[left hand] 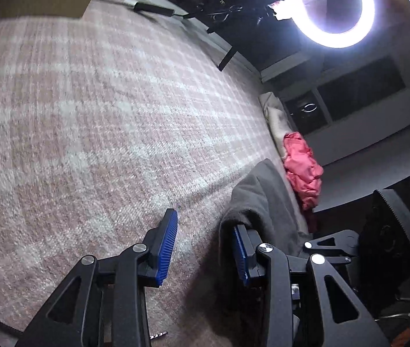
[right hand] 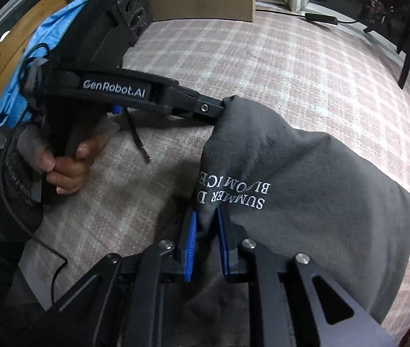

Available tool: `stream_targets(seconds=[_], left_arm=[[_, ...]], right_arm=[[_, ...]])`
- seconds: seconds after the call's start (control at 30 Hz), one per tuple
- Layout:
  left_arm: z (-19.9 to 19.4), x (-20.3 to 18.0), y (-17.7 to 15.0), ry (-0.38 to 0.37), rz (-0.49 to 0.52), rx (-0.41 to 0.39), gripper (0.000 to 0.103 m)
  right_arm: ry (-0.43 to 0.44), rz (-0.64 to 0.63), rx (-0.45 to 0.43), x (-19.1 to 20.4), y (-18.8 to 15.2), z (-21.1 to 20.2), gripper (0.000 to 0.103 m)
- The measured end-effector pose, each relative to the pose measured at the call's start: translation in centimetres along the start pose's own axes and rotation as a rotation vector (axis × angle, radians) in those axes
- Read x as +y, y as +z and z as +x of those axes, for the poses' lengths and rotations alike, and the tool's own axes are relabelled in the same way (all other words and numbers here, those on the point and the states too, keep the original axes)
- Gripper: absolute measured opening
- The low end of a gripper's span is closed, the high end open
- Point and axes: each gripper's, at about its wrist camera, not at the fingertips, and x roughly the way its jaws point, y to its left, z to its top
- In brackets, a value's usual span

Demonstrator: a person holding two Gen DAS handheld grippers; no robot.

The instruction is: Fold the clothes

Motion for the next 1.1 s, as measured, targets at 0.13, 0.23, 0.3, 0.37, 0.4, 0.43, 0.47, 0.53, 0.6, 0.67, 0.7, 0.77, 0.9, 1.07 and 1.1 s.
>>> stream_targets(seconds=[0.13,0.23,0.3,0.37,0.4,0.43,0.47,0.53,0.6,0.67,0.7,0.77,0.9,1.07,1.1], left_arm=[[-1.2,0.3,0.1,0.019,-0.009,0.012,0.036],[-2.4,0.8,0.2,0.059,-0.024,-0.021,0.039],[-3.1,1.0,0.0,0.08,-0.031,-0.033,0.04],[-3.4,0.1,-0.5,0.191,0.018,-0.042,0.04],[-3.5,-0.5,-0.7,0.245,0.046,-0.051,0.04],[-3.5,-1.3,-0.9,0.295,0.083,-0.058,0.04],[-3.3,-2.6,-1.2,0.35,0.135,-0.065,0.04],[-2.9,-5.0,-1.7,0.408,0.224,-0.064,0.039],[-2.3,-8.0,-2.4,0.403,0.323,-0.067,0.039],[-1.6,-10.4,-3.1,0.367,0.402,-0.062,0.039],[-0.5,-10.7,-3.2,0.362,0.42,-0.03,0.039],[1.7,-10.3,-3.4,0.411,0.441,0.039,0.042],[3.0,-8.3,-3.0,0.514,0.371,0.099,0.04],[-2.8,-10.3,-6.3,0.531,0.257,-0.007,0.041],[-3.2,-10.7,-7.8,0.507,0.222,-0.007,0.042]], right_arm=[[0.073,0.013,-0.016,-0.5,-0.4,-1.5,0.027],[0.056,0.028,-0.048,-1.1,-1.0,-2.6,0.027],[0.033,0.032,-0.047,-1.1,-1.0,-2.5,0.027],[0.026,0.027,-0.055,-1.1,-1.0,-2.6,0.027],[0.026,0.021,-0.064,-0.8,-0.9,-2.8,0.027],[0.018,0.016,-0.073,-0.7,-1.1,-3.2,0.027],[0.007,0.013,-0.084,-0.7,-1.3,-3.7,0.027],[-0.022,0.034,-0.129,-1.7,-2.1,-5.4,0.025],[-0.038,0.067,-0.173,-3.7,-3.0,-7.3,0.014],[-0.088,0.102,-0.178,-6.1,-4.0,-8.4,0.014],[-0.101,0.118,-0.165,-7.3,-4.6,-8.4,0.014],[-0.101,0.141,-0.107,-9.7,-6.0,-8.1,0.014],[-0.158,0.135,0.001,-12.4,-9.0,-7.2,0.014],[-0.113,0.217,-0.083,-15.2,-12.5,-11.5,0.028],[-0.108,0.229,-0.093,-15.7,-13.1,-12.2,0.029]])
